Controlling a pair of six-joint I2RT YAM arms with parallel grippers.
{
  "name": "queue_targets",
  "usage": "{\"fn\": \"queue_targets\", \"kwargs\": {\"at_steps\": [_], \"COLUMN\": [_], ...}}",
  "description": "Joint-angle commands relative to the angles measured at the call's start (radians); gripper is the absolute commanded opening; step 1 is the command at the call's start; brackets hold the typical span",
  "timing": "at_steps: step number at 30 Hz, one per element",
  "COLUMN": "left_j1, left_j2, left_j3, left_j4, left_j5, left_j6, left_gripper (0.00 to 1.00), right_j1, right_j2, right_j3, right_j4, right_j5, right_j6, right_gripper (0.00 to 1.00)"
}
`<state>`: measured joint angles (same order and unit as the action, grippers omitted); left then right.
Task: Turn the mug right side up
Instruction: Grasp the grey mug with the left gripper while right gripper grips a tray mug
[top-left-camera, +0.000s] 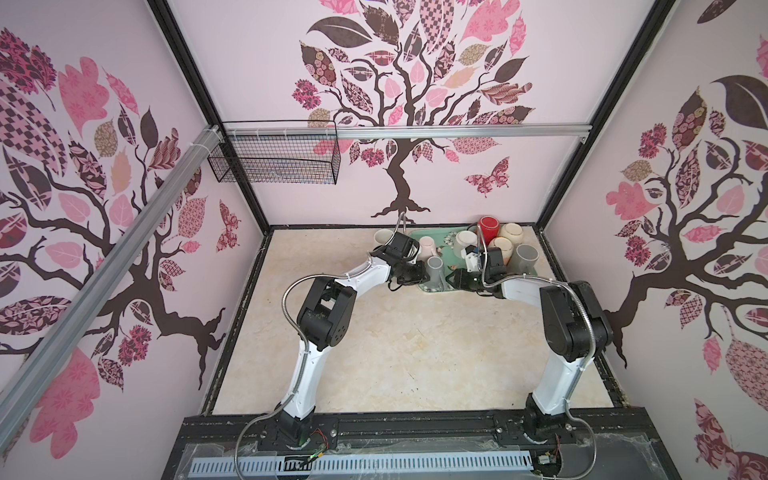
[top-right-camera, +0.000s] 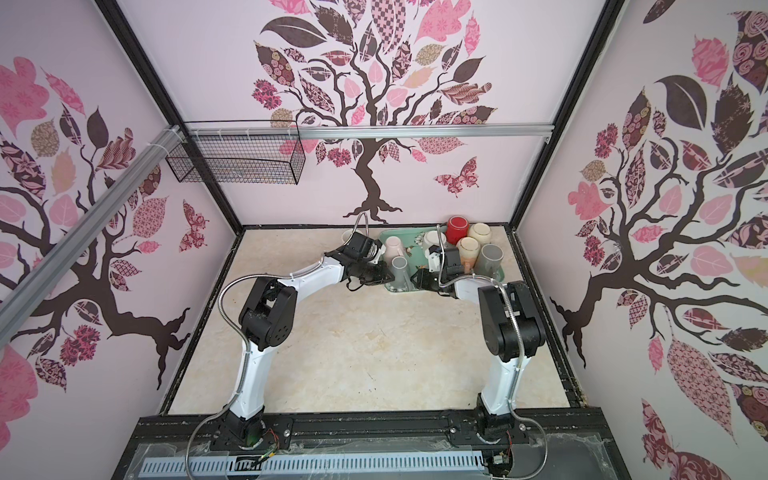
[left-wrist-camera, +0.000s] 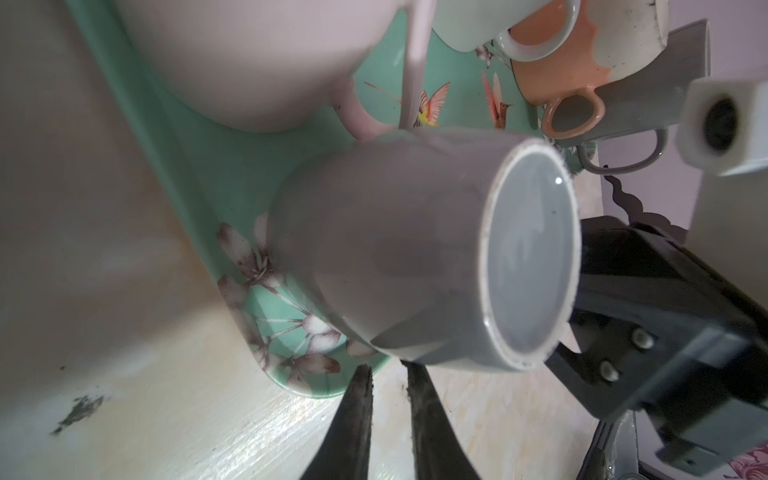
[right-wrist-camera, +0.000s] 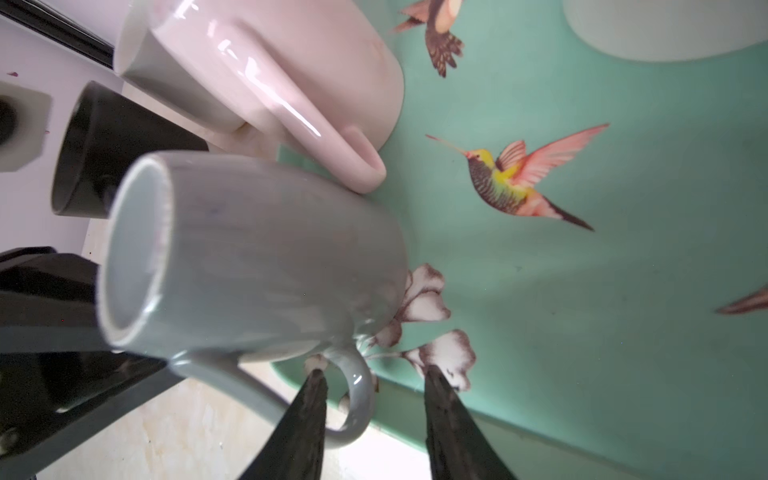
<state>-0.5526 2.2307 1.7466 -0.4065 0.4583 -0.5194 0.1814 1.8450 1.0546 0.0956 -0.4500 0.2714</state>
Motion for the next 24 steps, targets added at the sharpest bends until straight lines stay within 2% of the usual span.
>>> {"fn": "queue_targets", "kwargs": {"at_steps": [1,4,9,16,24], "left_j1": [0.006,0.012,0.018,0.023,0.024], "left_j2": [0.005,-0.018,-0.061,-0.133,-0.189], "left_j3": [0.050,0.025,-0.020,-0.112,-0.180], "left_j4": [-0.007,-0.002,0.005,0.029,0.055], "left_j5": [0.008,0.016,0.011,0.021,0.033], "left_j6": [0.019,0.018,0.023,0.028,0.024], "left_gripper": [0.20,0.20,0.20,0.21,0.21], "right_j1": [0.010,0.023,0.136,0.145,0.147], "right_j2": [-0.085,-0.129,-0.166,-0.053,0.027], "right_j3": [0.018,0.003,0.001,0.125,0.207], "right_j4": [-0.056,-0.073,-0.104,-0.230,-0.293], "right_j5": [0.050,0.118,0.277,0.301,0.309], "right_j6": [-0.081,-0.101,-0.293,-0.309,-0.338], "right_gripper": [0.42,0.45,0.56,0.64,0.63]}}
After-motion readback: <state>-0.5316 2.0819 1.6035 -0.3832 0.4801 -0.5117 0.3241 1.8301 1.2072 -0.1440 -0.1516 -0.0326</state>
